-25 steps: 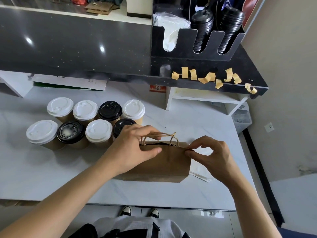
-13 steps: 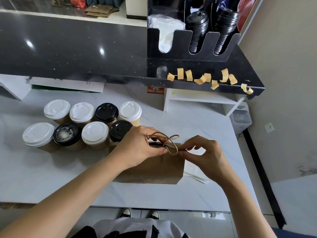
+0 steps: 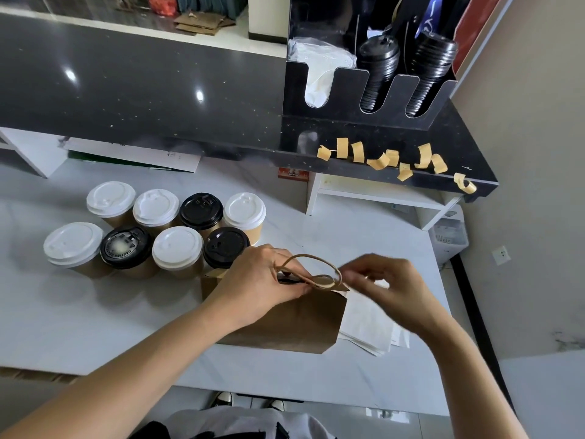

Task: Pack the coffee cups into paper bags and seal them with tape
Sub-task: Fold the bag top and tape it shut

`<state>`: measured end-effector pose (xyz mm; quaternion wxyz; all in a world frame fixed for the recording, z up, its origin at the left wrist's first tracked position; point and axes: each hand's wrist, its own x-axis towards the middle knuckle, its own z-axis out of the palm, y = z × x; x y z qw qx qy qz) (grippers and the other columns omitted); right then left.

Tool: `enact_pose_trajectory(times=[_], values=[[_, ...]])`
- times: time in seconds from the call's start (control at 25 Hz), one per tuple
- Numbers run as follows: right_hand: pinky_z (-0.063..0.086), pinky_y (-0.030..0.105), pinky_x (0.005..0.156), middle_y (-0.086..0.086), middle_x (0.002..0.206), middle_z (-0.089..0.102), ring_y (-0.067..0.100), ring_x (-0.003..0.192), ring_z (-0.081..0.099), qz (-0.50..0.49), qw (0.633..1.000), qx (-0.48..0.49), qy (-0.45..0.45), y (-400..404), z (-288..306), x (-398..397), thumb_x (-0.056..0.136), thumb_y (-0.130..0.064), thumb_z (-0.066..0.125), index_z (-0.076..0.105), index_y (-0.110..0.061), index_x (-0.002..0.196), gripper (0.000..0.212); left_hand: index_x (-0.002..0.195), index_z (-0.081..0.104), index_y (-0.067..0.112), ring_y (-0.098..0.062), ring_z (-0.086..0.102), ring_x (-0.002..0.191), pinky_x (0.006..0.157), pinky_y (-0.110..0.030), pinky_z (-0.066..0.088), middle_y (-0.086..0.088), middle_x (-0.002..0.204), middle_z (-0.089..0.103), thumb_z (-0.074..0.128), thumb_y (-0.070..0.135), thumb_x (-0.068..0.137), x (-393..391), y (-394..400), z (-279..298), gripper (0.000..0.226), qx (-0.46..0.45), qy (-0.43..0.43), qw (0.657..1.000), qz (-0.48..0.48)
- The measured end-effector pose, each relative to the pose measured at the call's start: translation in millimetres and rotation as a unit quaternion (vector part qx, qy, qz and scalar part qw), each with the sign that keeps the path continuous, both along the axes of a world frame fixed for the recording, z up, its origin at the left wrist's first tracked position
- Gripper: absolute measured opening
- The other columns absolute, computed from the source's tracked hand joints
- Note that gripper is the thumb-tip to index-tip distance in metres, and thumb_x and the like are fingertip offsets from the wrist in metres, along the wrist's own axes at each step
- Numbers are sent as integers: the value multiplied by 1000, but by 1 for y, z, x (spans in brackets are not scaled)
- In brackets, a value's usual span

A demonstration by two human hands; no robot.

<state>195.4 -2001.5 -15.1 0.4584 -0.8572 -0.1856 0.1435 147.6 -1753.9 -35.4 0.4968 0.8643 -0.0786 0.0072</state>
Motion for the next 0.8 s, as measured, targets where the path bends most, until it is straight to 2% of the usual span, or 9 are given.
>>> enact_pose_trajectory(times=[0.08, 0.16, 0.28, 0.44, 0.6, 0.68, 0.8], values=[[56, 21, 71, -7, 85, 77, 10, 76, 72, -57, 997, 7, -46, 11, 10, 28, 94, -25, 72, 78, -24, 95, 6, 87, 83, 35, -6, 69, 88, 76, -25, 52, 24, 85, 74, 88, 22, 77, -1, -1, 1, 17, -2, 0, 1000, 1], [60, 25, 67, -7, 84, 75, 8, 68, 71, -123, 989, 16, -80, 31, 15, 60, 97, -29, 69, 74, -25, 98, 6, 89, 83, 37, -6, 67, 90, 77, -24, 51, 25, 85, 73, 88, 24, 78, -2, -2, 2, 18, 5, 1, 1000, 3], [62, 35, 66, -6, 81, 73, 6, 62, 71, -204, 977, 47, -52, 69, 15, 103, 99, -32, 65, 72, -24, 102, 11, 90, 81, 43, -9, 65, 92, 80, -32, 53, 25, 87, 73, 87, 28, 79, -3, -2, 3, 20, 19, 1, 1000, 2], [56, 28, 54, -8, 75, 72, 9, 52, 69, -269, 961, 22, -65, 103, 11, 133, 98, -34, 62, 72, -20, 115, 24, 93, 81, 41, -11, 63, 92, 80, -34, 51, 22, 88, 73, 84, 32, 82, -6, -3, 2, 14, 31, 1, 1000, -1], [63, 44, 75, -5, 80, 76, 23, 72, 74, -294, 953, 27, -72, 119, 6, 150, 92, -38, 62, 72, -28, 100, 17, 95, 81, 39, -10, 64, 93, 80, -36, 51, 20, 90, 74, 83, 34, 82, -6, -4, 0, 14, 43, -1, 999, 3], [63, 45, 78, -4, 81, 76, 23, 74, 73, -297, 952, 30, -74, 123, 7, 156, 91, -40, 64, 71, -27, 100, 17, 95, 81, 39, -10, 64, 93, 80, -37, 51, 21, 91, 74, 83, 36, 82, -6, -3, -1, 14, 43, 3, 999, 5], [62, 45, 77, -3, 74, 74, 19, 67, 72, -292, 951, 41, -90, 125, 14, 159, 92, -36, 68, 67, -27, 93, 9, 97, 80, 40, -9, 63, 92, 79, -40, 52, 22, 92, 73, 81, 39, 82, -5, -2, -3, 15, 46, 4, 999, -3]])
